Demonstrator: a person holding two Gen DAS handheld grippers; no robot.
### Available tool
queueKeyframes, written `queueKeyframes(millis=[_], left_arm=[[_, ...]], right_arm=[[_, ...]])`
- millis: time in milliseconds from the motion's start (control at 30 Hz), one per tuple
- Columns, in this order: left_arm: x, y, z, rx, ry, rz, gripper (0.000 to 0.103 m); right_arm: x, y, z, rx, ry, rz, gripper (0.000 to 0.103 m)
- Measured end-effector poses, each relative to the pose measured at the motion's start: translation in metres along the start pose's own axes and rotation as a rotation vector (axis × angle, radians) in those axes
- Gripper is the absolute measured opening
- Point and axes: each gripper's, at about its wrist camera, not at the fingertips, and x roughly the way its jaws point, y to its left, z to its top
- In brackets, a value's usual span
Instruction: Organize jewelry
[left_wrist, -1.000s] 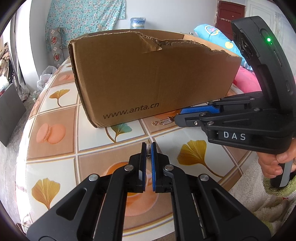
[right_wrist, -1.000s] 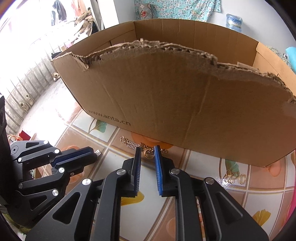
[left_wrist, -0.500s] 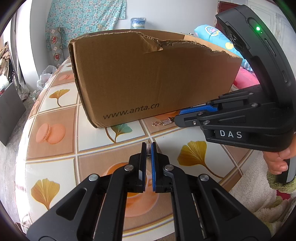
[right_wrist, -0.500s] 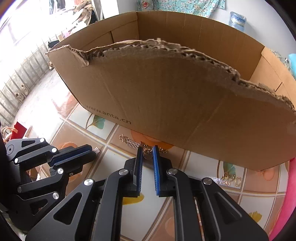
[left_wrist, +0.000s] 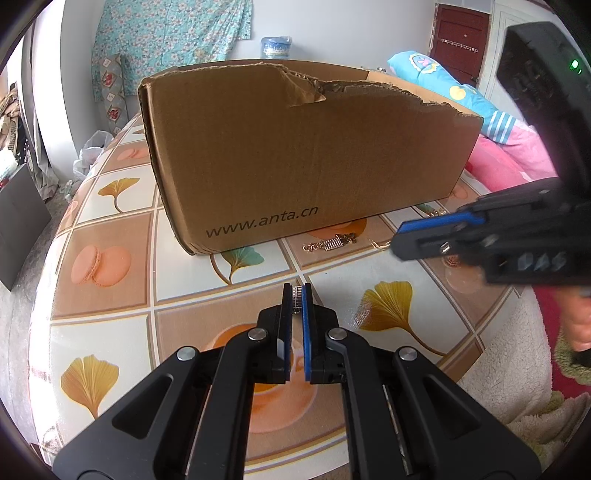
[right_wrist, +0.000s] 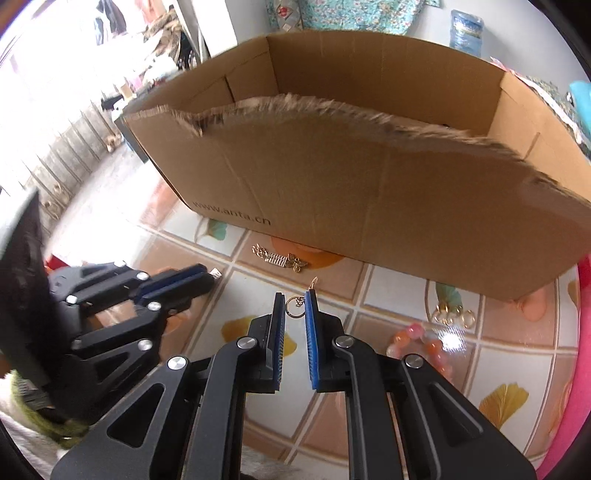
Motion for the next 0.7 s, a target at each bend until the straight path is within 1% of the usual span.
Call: queueKeyframes(millis=[100, 200, 233, 267, 300, 333, 367, 400, 433, 500, 533, 633, 700], left_arm=[[0.0, 0.0, 0.0, -0.001, 0.0, -0.001, 0.004], [0.0, 0.0, 0.0, 0.0, -0.001, 0.0, 0.004], [0.0, 0.0, 0.0, 0.0, 0.0, 0.0, 0.004], [0.0, 0.0, 0.0, 0.001, 0.0, 0.0, 0.004], [0.0, 0.0, 0.0, 0.001, 0.0, -0.001, 0.004], [-0.001, 0.0, -0.001, 0.0, 0.0, -0.001, 0.004], [-0.001, 0.0, -0.001, 0.0, 0.0, -0.001, 0.004], [0.0, 0.0, 0.0, -0.001, -0.001, -0.001, 0.004], [0.0, 0.0, 0.0, -0.003, -0.002, -0.002, 0.004], [0.0, 0.0, -0.001, -0.003, -0.003, -0.003, 0.004], [0.0, 0.0, -0.001, -0.004, -0.003, -0.004, 0.004], [0.0, 0.001, -0.001, -0.007, -0.003, -0.006, 0.004], [0.0, 0.001, -0.001, -0.008, -0.005, -0.007, 0.004]], right_arm=[[-0.014, -0.013, 0.004, 0.097, -0.025, 0.094, 0.011], [-0.021, -0.028, 0.008, 0.174, -0.034, 0.171, 0.011], [-0.027, -0.032, 0.009, 0.21, -0.045, 0.222, 0.011], [-0.035, -0.033, 0.011, 0.224, -0.072, 0.274, 0.011], [-0.042, -0.031, 0.014, 0.216, -0.1, 0.298, 0.011], [-0.046, -0.028, 0.016, 0.197, -0.11, 0.275, 0.011], [-0.046, -0.024, 0.016, 0.164, -0.105, 0.224, 0.011], [-0.042, -0.021, 0.012, 0.147, -0.082, 0.19, 0.011], [-0.023, -0.024, 0.007, 0.167, 0.007, 0.169, 0.011], [-0.003, -0.035, -0.005, 0.216, 0.115, 0.179, 0.011], [0.005, -0.035, -0.012, 0.212, 0.146, 0.158, 0.011], [0.002, -0.027, -0.015, 0.157, 0.129, 0.097, 0.011], [-0.002, -0.023, -0.012, 0.144, 0.113, 0.096, 0.011]])
